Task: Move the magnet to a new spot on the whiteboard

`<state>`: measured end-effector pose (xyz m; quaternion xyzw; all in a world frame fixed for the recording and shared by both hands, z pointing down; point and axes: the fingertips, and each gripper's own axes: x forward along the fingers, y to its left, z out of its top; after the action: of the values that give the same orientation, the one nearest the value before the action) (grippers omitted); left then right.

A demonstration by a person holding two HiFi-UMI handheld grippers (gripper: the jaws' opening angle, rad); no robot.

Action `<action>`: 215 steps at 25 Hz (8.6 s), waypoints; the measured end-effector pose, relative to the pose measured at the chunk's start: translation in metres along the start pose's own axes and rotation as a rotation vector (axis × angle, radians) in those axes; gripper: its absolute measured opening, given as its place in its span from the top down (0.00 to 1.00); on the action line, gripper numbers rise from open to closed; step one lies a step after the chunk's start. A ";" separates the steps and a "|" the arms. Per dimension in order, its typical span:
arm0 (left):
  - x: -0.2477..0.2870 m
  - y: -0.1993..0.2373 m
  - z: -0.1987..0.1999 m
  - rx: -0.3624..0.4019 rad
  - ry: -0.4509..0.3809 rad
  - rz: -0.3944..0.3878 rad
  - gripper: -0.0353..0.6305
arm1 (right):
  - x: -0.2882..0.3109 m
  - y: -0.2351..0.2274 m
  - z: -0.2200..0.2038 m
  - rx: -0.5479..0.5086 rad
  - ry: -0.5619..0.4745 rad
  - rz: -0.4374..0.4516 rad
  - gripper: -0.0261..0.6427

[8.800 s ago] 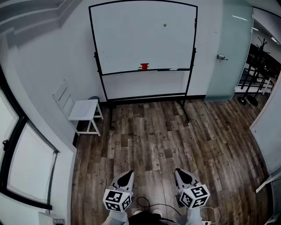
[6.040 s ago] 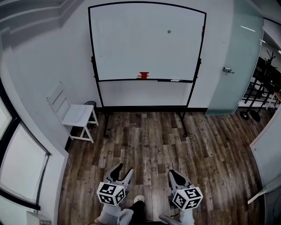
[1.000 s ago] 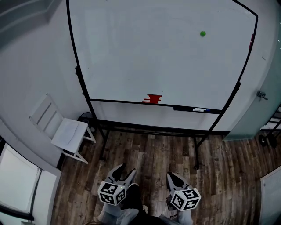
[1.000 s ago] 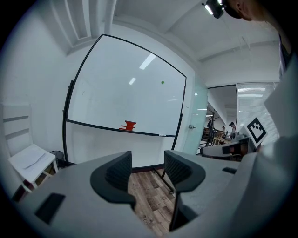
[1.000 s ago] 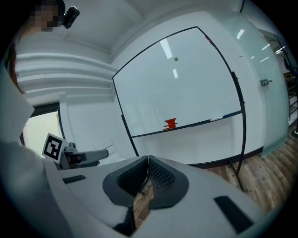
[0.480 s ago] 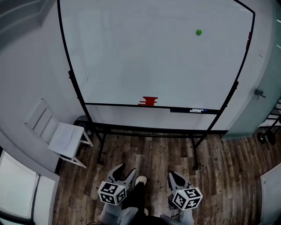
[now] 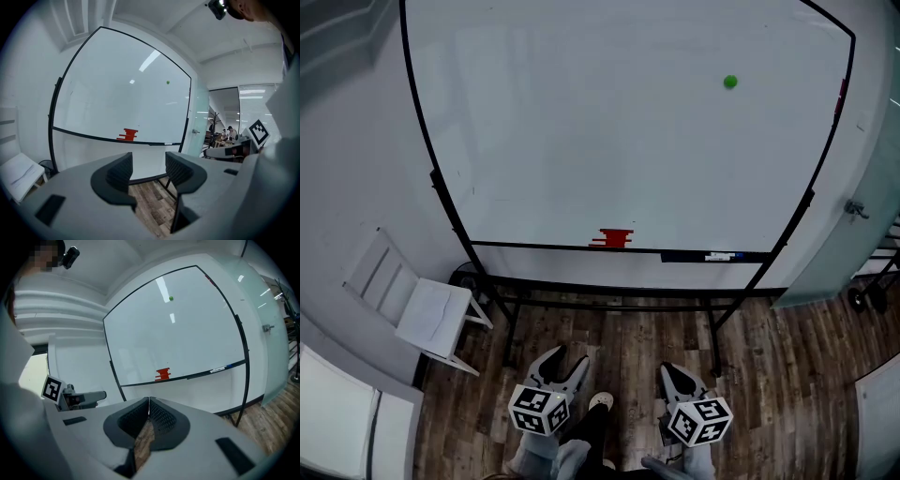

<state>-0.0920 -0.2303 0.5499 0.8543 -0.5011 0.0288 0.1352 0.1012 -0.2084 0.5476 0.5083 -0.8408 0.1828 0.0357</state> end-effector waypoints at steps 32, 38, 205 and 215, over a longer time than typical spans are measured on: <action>0.180 0.116 0.095 0.004 -0.069 -0.062 0.62 | 0.189 -0.064 0.103 -0.042 -0.040 -0.033 0.92; 0.202 0.133 0.102 0.018 -0.074 -0.068 0.62 | 0.213 -0.078 0.113 -0.046 -0.055 -0.050 0.92; 0.266 -0.064 0.553 1.061 -0.589 0.316 0.76 | 0.116 -0.127 0.520 -0.538 -0.588 0.063 0.92; 0.238 -0.011 0.600 0.982 -0.616 0.366 0.76 | 0.132 -0.068 0.576 -0.631 -0.670 0.133 0.92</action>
<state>-0.0161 -0.5826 0.0143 0.6859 -0.5841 0.0310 -0.4330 0.1693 -0.5463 0.0626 0.4488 -0.8511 -0.2545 -0.0969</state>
